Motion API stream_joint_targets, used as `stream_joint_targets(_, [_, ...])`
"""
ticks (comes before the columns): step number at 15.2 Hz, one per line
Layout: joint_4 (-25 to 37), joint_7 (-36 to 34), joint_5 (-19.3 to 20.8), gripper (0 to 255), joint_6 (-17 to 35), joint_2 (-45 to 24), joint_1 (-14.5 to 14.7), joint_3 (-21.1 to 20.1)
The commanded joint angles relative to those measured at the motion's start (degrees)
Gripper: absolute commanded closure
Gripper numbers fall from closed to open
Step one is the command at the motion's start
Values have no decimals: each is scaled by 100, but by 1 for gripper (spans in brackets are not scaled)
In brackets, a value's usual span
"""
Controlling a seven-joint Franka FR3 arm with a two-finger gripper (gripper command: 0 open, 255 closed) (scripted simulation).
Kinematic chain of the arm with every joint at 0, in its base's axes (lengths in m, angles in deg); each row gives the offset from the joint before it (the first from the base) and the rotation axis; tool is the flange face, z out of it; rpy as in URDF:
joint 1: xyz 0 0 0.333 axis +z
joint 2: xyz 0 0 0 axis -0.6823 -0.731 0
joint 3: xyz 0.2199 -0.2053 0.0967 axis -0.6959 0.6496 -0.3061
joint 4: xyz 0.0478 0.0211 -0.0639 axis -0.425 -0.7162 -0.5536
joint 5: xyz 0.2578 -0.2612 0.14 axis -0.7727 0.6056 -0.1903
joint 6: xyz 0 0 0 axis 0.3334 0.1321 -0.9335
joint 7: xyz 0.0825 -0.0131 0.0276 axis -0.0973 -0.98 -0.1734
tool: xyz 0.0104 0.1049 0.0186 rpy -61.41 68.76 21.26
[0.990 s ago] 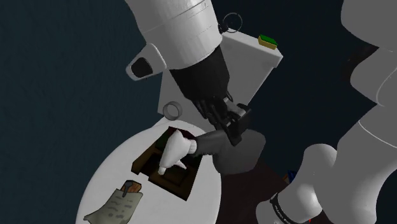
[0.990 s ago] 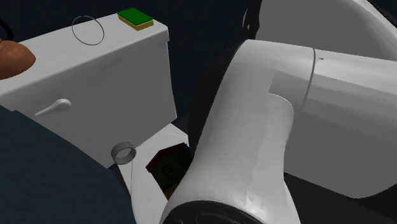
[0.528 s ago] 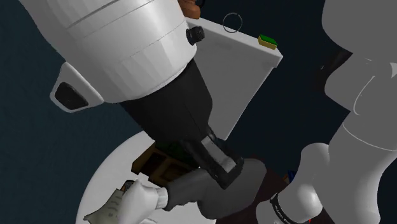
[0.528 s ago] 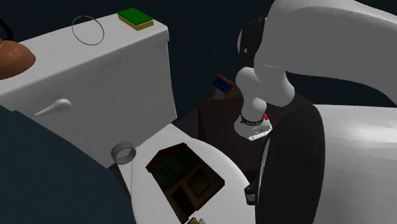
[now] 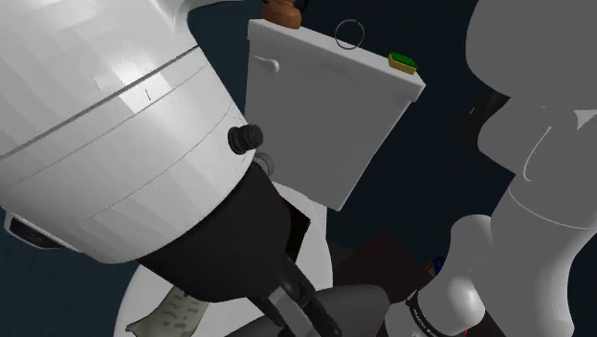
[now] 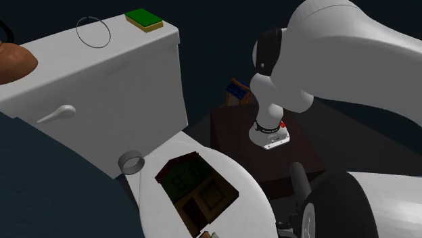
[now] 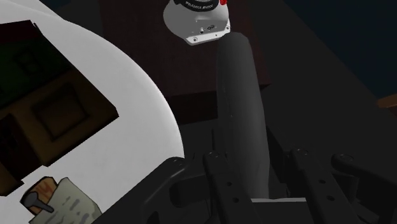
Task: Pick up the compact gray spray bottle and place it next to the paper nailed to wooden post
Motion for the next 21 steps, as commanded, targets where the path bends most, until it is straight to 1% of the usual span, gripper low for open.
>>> stream_joint_targets(1, [-259, 56, 1, 255, 182, 79, -30, 7])
stream_joint_targets(10, [-1143, 240, 43, 255, 918, 218, -94, 35])
stream_joint_targets(21, [-1964, 383, 113, 255, 1743, 201, -117, 64])
